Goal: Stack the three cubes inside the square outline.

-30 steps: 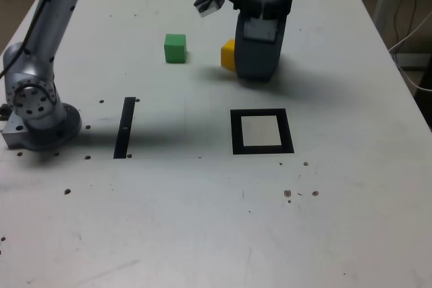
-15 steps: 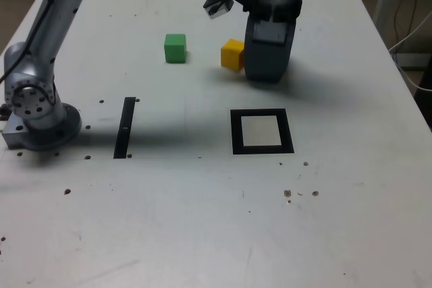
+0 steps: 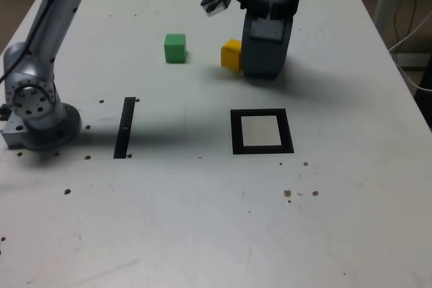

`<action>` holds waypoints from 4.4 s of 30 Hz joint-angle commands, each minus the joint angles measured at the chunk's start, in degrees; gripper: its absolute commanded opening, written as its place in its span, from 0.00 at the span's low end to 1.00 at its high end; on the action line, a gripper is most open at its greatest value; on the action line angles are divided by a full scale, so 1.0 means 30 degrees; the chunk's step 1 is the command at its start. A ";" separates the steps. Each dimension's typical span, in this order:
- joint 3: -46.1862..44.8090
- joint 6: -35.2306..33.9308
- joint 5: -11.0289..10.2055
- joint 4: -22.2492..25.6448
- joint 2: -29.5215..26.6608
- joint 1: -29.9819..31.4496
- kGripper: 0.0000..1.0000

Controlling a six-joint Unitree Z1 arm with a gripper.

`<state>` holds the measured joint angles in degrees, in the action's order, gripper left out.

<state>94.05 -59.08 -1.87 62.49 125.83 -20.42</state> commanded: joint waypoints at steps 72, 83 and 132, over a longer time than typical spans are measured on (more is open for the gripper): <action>-0.2719 1.9045 -0.0306 0.2776 -0.5275 0.8990 0.21; -0.5227 1.8991 0.0266 -0.0663 -0.5104 0.9092 0.21; -0.7904 2.0124 0.0090 -0.4318 -0.6002 0.8624 0.99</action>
<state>70.75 1.45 -1.42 48.91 109.35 5.54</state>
